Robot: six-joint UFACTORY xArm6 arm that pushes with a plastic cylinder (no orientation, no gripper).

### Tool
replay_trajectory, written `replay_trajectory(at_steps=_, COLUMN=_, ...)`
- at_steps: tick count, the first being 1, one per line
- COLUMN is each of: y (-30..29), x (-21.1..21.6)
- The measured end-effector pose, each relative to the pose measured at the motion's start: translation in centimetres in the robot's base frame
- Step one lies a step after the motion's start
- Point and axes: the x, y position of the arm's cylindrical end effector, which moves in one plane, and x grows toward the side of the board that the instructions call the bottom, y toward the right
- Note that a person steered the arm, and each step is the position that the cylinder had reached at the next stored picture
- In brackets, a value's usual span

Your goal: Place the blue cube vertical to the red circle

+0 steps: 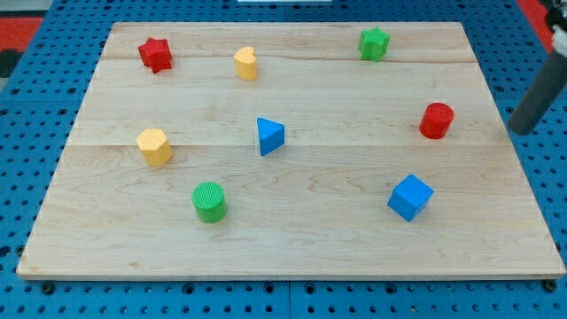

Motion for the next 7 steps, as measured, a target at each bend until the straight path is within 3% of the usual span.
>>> replay_trajectory(at_steps=2, y=-1.4, x=15.9)
replay_trajectory(at_steps=4, y=-14.3, x=10.3)
replay_trajectory(at_steps=5, y=-18.0, x=11.7)
replay_trajectory(at_steps=7, y=-29.2, x=10.0)
